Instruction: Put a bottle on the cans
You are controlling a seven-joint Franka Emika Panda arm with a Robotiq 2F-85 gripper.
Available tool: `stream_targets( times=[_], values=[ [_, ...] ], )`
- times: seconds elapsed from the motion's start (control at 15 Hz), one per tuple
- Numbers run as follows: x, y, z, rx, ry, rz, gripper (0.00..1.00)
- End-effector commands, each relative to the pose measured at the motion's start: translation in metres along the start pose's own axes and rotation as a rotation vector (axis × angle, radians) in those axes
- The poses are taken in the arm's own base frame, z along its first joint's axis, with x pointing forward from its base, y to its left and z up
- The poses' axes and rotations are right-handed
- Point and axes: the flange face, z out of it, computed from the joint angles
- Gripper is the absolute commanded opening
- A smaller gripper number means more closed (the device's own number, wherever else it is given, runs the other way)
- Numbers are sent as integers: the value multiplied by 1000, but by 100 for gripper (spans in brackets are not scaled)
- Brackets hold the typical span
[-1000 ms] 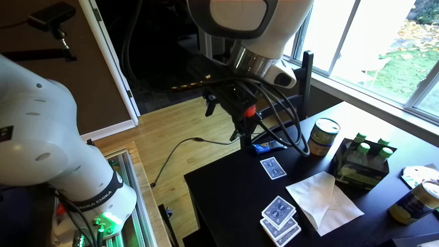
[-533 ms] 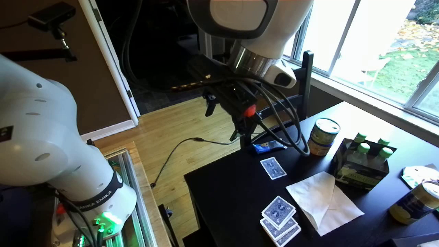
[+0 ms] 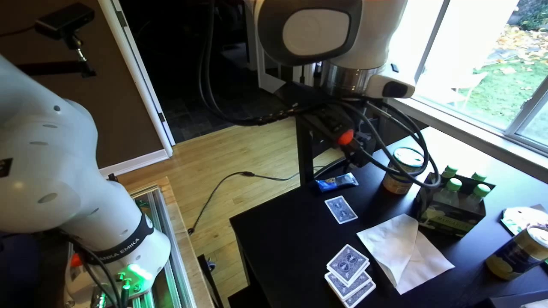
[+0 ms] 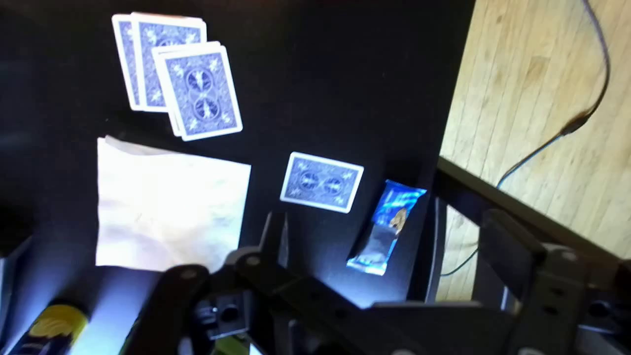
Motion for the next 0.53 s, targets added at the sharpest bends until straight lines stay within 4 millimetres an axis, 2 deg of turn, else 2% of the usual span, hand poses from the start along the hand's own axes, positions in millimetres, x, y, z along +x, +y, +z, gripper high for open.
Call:
stream_targets(
  times=[0.0, 0.47],
  values=[
    [35, 21, 5, -25, 50, 119, 100],
    [105, 68, 10, -27, 154, 196, 100]
  ],
)
